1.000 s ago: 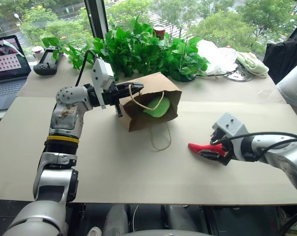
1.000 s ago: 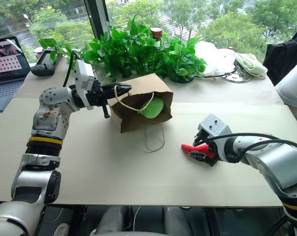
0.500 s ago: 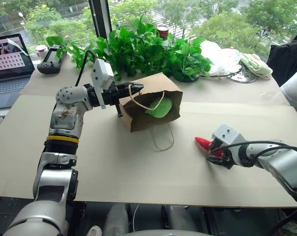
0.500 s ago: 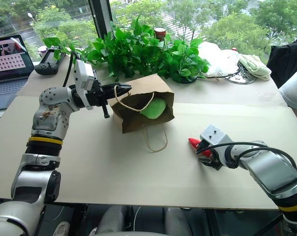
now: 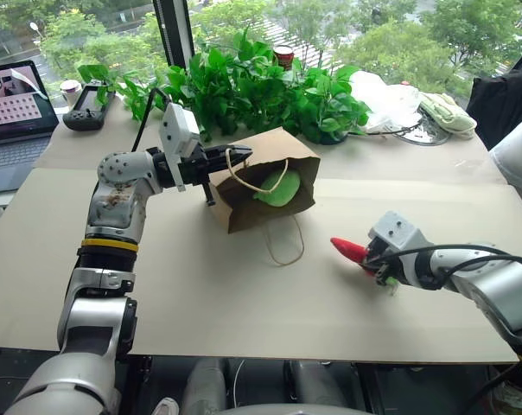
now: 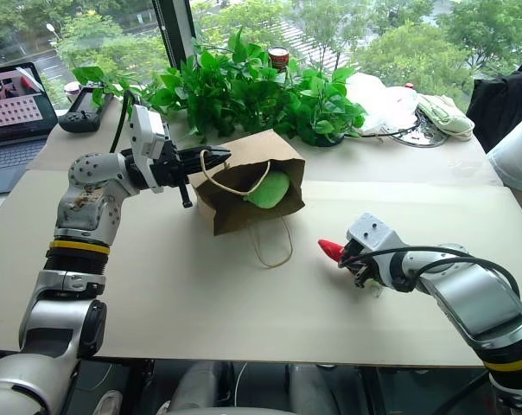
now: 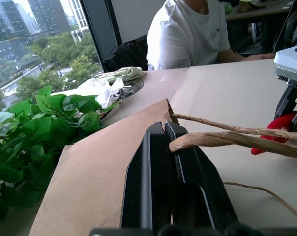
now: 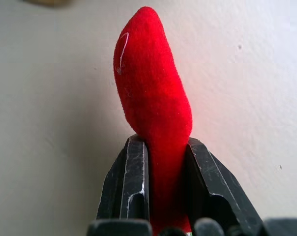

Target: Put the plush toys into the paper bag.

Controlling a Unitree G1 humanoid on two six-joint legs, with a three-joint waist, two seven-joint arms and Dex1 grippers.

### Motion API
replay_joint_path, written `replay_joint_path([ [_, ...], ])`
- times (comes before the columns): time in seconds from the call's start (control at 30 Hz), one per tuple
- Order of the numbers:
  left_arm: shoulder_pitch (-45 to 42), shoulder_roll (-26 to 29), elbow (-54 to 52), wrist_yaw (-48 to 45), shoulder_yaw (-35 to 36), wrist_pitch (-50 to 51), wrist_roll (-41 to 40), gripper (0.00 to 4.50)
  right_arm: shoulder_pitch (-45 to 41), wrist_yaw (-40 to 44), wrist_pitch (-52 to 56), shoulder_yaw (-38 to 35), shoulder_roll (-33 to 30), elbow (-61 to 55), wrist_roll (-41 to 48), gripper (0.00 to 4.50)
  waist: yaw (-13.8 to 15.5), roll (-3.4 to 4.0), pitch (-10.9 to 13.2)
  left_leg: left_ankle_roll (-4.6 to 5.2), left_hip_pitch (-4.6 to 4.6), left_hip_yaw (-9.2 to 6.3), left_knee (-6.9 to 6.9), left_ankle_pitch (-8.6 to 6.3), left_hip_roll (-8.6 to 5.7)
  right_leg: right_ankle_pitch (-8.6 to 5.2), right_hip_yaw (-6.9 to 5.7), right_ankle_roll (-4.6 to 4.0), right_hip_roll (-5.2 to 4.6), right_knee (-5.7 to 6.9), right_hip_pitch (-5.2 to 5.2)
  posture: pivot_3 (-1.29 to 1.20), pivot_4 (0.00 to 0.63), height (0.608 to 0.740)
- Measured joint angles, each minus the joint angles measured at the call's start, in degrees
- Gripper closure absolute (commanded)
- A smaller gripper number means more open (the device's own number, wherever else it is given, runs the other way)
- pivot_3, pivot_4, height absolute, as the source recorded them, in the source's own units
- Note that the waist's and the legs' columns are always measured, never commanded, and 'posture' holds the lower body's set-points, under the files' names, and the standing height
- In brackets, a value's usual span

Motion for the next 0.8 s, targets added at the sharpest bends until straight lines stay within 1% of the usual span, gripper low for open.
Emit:
replay_joint_path([
  [0.07, 0.01, 0.04, 0.02, 0.02, 0.0, 0.0, 0.01, 4.5, -2.71, 0.07, 1.35, -0.58, 2.35, -1.74, 1.96, 3.49, 0.06, 0.0, 0.0, 0.0, 0.0, 0.0, 0.01, 0.0, -0.01, 0.0, -0.01, 0.0, 0.0, 0.01, 0.01, 0.0, 0.15, 0.74],
  [0.13, 0.0, -0.05, -0.02, 0.01, 0.0, 0.0, 0.0, 4.5, -6.57, -1.03, 3.49, -0.2, 6.62, -3.02, 3.17, 3.49, 0.12, 0.0, 0.0, -0.01, -0.01, 0.01, 0.02, 0.01, -0.01, 0.0, -0.01, 0.0, 0.0, 0.02, 0.01, 0.0, 0.15, 0.74],
  [0.2, 0.03, 0.03, 0.03, 0.04, 0.04, 0.0, 0.0, 4.5, -9.94, -3.17, 5.41, 1.76, 11.19, -2.97, 3.43, 3.49, 0.05, 0.0, 0.0, -0.01, -0.01, 0.03, 0.02, 0.01, -0.01, 0.0, -0.01, -0.01, 0.0, 0.04, -0.01, 0.0, 0.15, 0.74],
  [0.3, -0.01, -0.45, -0.14, 0.02, -0.16, 0.0, 0.0, 4.5, -15.55, -7.9, 8.36, 6.15, 20.2, -0.67, 2.58, 3.49, 0.07, 0.01, -0.01, -0.01, -0.04, 0.11, 0.02, 0.02, -0.02, 0.0, -0.05, -0.02, 0.0, 0.11, -0.06, 0.0, 0.15, 0.74],
  [0.33, -0.01, -0.46, -0.12, 0.02, -0.23, 0.0, 0.0, 4.5, -16.48, -8.93, 8.91, 6.81, 21.34, 0.09, 2.17, 3.49, 0.08, 0.02, -0.01, -0.01, -0.06, 0.17, 0.02, 0.03, -0.03, 0.0, -0.05, -0.02, -0.01, 0.12, -0.08, 0.0, 0.15, 0.74],
  [0.4, 0.06, -0.13, -0.08, 0.03, -0.08, 0.01, 0.0, 4.5, -20.03, -12.53, 9.31, 8.16, 26.56, 5.01, -0.11, 3.49, 0.13, 0.02, -0.01, -0.01, -0.08, 0.2, 0.03, 0.03, -0.03, 0.0, -0.06, -0.02, -0.02, 0.11, -0.08, 0.0, 0.15, 0.74],
  [0.5, 0.04, -0.5, -0.15, -0.03, -0.23, 0.01, -0.01, 4.5, -24.84, -16.61, 8.1, 10.76, 32.33, 13.01, -3.74, 3.49, 0.13, 0.03, -0.02, -0.01, -0.08, 0.22, 0.03, 0.04, -0.04, 0.0, -0.09, -0.03, -0.02, 0.13, -0.08, 0.0, 0.15, 0.74],
  [0.7, 0.06, -0.36, -0.12, -0.05, -0.22, 0.01, 0.0, 4.5, -28.93, -20.52, 3.38, 12.26, 39.53, 26.11, -9.11, 3.49, 0.08, 0.04, -0.02, -0.01, -0.17, 0.21, 0.01, 0.04, -0.04, 0.0, -0.14, -0.03, -0.04, 0.16, -0.1, 0.0, 0.15, 0.74],
  [0.73, 0.05, -0.45, -0.13, -0.06, -0.25, 0.01, 0.0, 4.5, -30.13, -21.44, 1.92, 12.25, 42.15, 28.65, -10.06, 3.49, -0.09, 0.04, -0.02, -0.01, -0.18, 0.21, -0.01, 0.04, -0.02, 0.01, -0.15, -0.03, -0.03, 0.17, -0.13, 0.0, 0.15, 0.74],
  [0.8, 0.04, -0.48, -0.13, -0.06, -0.28, 0.01, 0.0, 4.5, -31.61, -22.5, 0.09, 11.65, 45.03, 31.46, -10.94, 3.49, -0.38, 0.05, -0.02, -0.02, -0.17, 0.2, -0.05, 0.04, -0.02, 0.01, -0.15, -0.04, -0.01, 0.2, -0.15, 0.0, 0.15, 0.74],
])
